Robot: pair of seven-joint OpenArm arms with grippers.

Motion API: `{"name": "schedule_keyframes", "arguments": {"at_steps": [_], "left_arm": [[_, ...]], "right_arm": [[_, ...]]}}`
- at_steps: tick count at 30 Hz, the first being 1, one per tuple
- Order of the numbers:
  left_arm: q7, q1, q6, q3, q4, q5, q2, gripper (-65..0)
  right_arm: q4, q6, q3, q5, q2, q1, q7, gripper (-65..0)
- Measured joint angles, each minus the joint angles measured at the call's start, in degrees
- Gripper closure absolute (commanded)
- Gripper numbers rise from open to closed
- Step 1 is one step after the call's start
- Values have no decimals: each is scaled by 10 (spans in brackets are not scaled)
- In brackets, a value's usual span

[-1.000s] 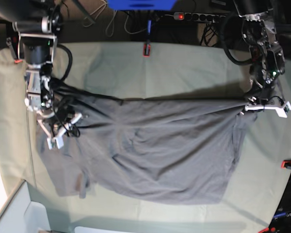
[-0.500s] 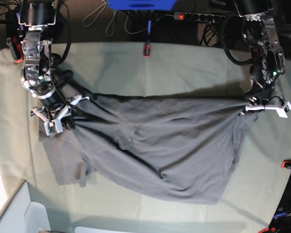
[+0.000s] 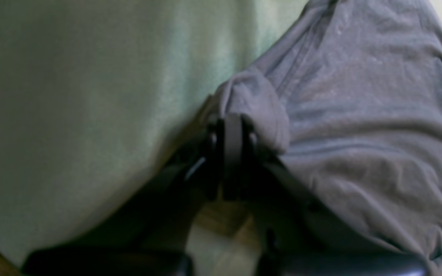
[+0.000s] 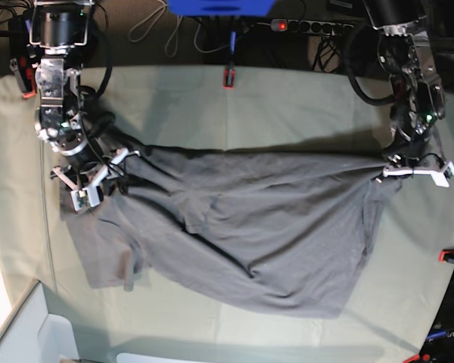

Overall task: Layout the t-shirt on the table in an organized manner, then fold the t-shirt properly
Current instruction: 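Grasp the t-shirt corner near the right gripper with the right gripper, then pull the grasped corner away from the left gripper to straighten it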

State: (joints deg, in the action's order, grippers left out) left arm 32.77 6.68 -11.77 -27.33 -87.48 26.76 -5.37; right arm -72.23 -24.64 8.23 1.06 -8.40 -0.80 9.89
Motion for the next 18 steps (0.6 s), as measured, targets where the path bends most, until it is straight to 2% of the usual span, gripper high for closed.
{"name": "schedule_keyframes", "arguments": {"at_steps": [6, 8, 14, 16, 18], "left_arm": [[0, 0, 0, 0, 0, 0, 0, -1], [0, 0, 0, 0, 0, 0, 0, -1], [0, 0, 0, 0, 0, 0, 0, -1], [0, 0, 0, 0, 0, 0, 0, -1], [0, 0, 0, 0, 0, 0, 0, -1]], "right_arm": [[0, 0, -2, 0, 3, 0, 0, -311], [0, 0, -2, 0, 3, 0, 0, -260], [0, 0, -17, 0, 5, -1, 0, -50], [-3, 0, -16, 0, 5, -8, 0, -3], [-10, 0, -16, 0, 5, -18, 0, 0]]}}
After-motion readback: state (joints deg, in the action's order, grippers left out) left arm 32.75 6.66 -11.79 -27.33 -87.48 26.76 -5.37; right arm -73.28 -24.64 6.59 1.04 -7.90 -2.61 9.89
